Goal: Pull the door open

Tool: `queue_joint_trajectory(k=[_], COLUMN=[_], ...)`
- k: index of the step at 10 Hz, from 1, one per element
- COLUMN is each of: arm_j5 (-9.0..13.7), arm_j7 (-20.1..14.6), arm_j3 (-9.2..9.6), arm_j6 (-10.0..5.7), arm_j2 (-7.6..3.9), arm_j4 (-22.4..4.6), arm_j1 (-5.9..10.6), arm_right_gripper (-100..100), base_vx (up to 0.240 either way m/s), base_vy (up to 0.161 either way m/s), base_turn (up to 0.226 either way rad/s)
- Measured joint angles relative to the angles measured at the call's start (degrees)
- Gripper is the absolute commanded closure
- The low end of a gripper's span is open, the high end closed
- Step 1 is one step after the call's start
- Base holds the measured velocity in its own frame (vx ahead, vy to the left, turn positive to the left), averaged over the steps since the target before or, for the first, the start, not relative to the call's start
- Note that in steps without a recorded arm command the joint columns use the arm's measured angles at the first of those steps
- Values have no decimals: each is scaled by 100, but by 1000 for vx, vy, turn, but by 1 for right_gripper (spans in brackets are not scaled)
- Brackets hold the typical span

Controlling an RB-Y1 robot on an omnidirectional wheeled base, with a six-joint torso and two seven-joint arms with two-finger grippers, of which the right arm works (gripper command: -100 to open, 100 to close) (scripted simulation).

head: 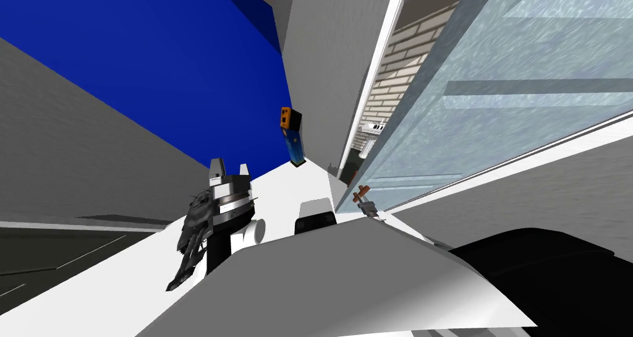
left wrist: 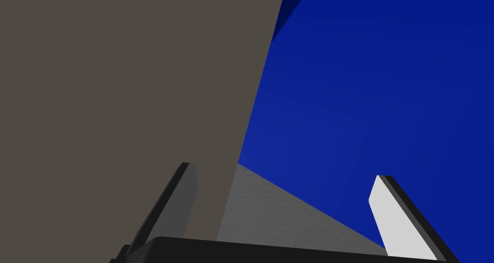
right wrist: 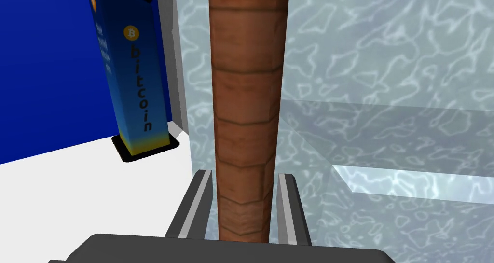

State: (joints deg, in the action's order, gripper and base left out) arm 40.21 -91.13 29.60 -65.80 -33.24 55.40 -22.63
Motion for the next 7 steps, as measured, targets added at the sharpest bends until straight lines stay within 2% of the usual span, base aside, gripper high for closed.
queue_joint_trajectory(k=[3,5,7], arm_j5=[-75,-106,-126], arm_j7=[-173,-236,-296], arm_j3=[129,181,207], arm_j6=[-153,-207,-275], arm_j2=[-99,-118,-154], arm_j4=[-167,-244,-308], arm_j1=[19,29,66], arm_right_gripper=[100,100,100], base_vx=[-226,-121,-202], base_vy=[-39,-26,-32], base_turn=[121,63,158])
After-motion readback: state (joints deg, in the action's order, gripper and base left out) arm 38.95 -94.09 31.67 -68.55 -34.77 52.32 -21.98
